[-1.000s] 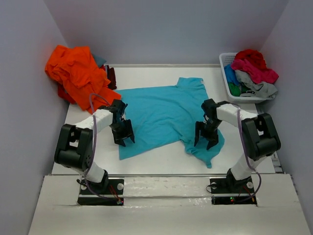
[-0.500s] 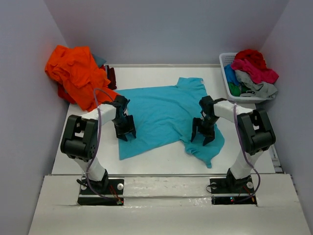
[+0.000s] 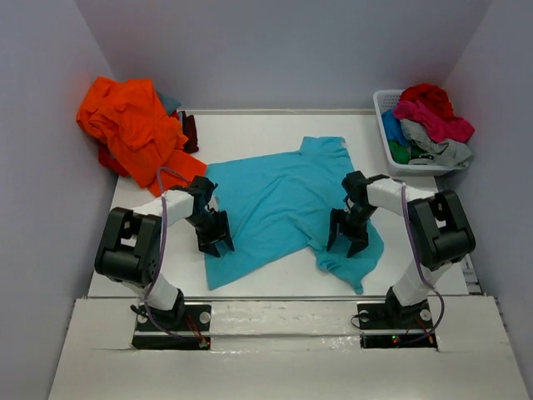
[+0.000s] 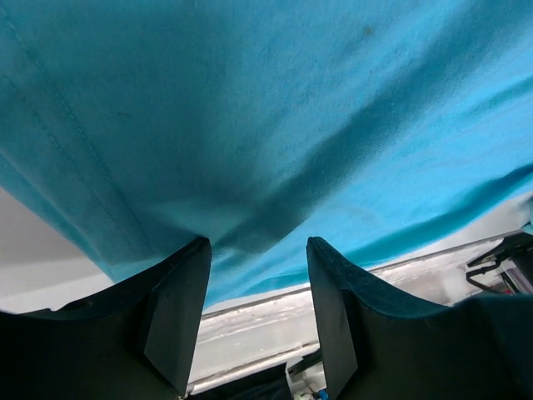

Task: Fold and stack the t-shirts
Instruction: Flatten out the crumpled T-shirt at the center of the board.

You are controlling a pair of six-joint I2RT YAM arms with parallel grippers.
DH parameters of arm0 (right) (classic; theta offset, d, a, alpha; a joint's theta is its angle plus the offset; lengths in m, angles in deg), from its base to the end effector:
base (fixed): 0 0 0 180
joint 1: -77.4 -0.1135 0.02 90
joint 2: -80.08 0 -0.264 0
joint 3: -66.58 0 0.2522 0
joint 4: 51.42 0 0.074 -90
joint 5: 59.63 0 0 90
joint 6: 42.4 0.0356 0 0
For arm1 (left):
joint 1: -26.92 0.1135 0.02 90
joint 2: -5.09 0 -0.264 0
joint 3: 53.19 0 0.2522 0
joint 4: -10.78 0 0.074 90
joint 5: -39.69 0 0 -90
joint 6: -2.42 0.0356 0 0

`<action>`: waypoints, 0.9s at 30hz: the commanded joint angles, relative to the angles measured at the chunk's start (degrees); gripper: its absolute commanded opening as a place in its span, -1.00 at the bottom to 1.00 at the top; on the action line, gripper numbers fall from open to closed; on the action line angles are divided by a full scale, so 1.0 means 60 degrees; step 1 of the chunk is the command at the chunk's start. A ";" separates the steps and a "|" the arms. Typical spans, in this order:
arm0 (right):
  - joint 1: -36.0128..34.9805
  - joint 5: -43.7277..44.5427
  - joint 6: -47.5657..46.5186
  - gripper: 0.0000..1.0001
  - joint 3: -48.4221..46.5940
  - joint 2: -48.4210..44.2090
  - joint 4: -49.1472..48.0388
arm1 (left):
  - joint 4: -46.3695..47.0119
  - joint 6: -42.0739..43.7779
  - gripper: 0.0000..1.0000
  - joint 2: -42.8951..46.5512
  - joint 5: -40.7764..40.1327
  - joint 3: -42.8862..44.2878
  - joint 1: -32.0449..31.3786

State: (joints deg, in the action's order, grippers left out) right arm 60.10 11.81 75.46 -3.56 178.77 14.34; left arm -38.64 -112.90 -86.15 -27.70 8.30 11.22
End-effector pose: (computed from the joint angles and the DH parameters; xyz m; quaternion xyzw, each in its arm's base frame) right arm 0.2576 0.0921 0.1465 -0.0968 -0.9815 -0.1345 0.0961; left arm 0.2512 -0.0848 0.1473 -0.0634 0.9743 -0.2152 0.0183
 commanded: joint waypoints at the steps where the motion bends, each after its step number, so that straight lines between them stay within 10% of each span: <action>1: -0.0046 0.0033 -0.0116 0.46 0.0884 -0.0569 0.0121 | -0.0736 0.0397 0.26 0.0265 -0.0370 -0.0790 -0.0063; 14: -0.0046 0.1116 0.0806 0.46 0.1135 -0.2723 0.1365 | -0.1366 0.0602 0.27 0.1042 -0.1189 -0.0602 0.1402; 27: -0.0046 0.2654 0.0192 0.46 -0.4588 -0.0193 0.1089 | -0.1338 0.0939 0.29 -0.0755 -0.2450 0.4392 0.0611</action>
State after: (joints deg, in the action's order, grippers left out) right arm 60.10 22.49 78.17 -18.75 172.02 23.85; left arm -47.36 -107.98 -87.11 -39.29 27.01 15.48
